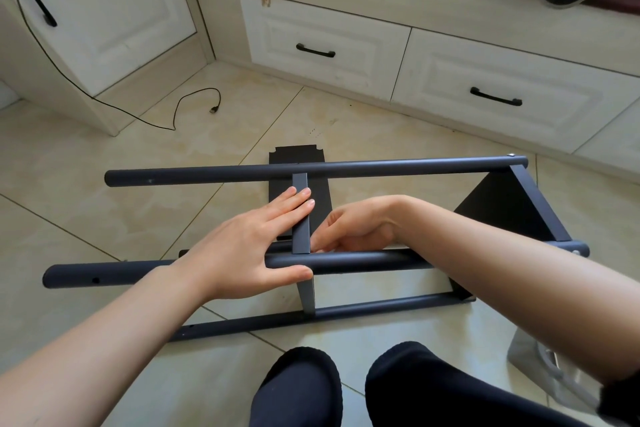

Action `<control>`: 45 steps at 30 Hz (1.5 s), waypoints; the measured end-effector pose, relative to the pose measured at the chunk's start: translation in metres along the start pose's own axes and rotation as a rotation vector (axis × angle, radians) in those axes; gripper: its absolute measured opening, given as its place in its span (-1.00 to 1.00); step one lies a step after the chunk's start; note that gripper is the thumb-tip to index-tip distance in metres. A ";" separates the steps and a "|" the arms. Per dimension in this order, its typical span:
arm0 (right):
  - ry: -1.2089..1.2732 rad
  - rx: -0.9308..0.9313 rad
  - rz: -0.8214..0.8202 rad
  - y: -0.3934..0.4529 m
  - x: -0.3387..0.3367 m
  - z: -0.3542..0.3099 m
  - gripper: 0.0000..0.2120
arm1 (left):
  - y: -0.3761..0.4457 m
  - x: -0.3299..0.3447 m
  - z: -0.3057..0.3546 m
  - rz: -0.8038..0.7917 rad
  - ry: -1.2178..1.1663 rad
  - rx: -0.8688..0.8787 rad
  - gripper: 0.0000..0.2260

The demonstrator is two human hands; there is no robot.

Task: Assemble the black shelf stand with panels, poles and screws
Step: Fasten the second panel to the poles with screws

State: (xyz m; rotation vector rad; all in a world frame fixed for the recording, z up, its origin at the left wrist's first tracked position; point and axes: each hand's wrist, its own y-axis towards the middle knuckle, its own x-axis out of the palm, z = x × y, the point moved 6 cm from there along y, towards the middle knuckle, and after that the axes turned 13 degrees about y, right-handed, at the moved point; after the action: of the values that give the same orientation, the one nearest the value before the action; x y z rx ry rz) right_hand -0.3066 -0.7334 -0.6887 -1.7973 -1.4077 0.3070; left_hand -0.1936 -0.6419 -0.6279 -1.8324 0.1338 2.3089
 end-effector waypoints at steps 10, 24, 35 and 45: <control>-0.008 0.050 0.027 0.001 0.004 0.000 -0.78 | 0.000 0.000 0.001 -0.017 -0.004 -0.001 -0.14; 0.018 0.064 0.031 0.002 0.002 0.004 -0.79 | 0.000 0.000 -0.001 -0.015 0.002 -0.006 -0.14; -0.073 0.042 0.102 0.004 0.003 0.001 -0.79 | 0.000 0.001 -0.001 -0.008 -0.002 -0.003 -0.15; -0.067 0.031 0.046 0.003 0.007 0.000 -0.82 | 0.000 0.001 -0.002 -0.007 -0.014 -0.004 -0.16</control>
State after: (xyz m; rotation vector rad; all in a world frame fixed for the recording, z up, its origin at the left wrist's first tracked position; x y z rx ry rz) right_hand -0.3023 -0.7273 -0.6885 -1.8109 -1.4021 0.4140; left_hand -0.1920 -0.6420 -0.6297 -1.8152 0.1216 2.3186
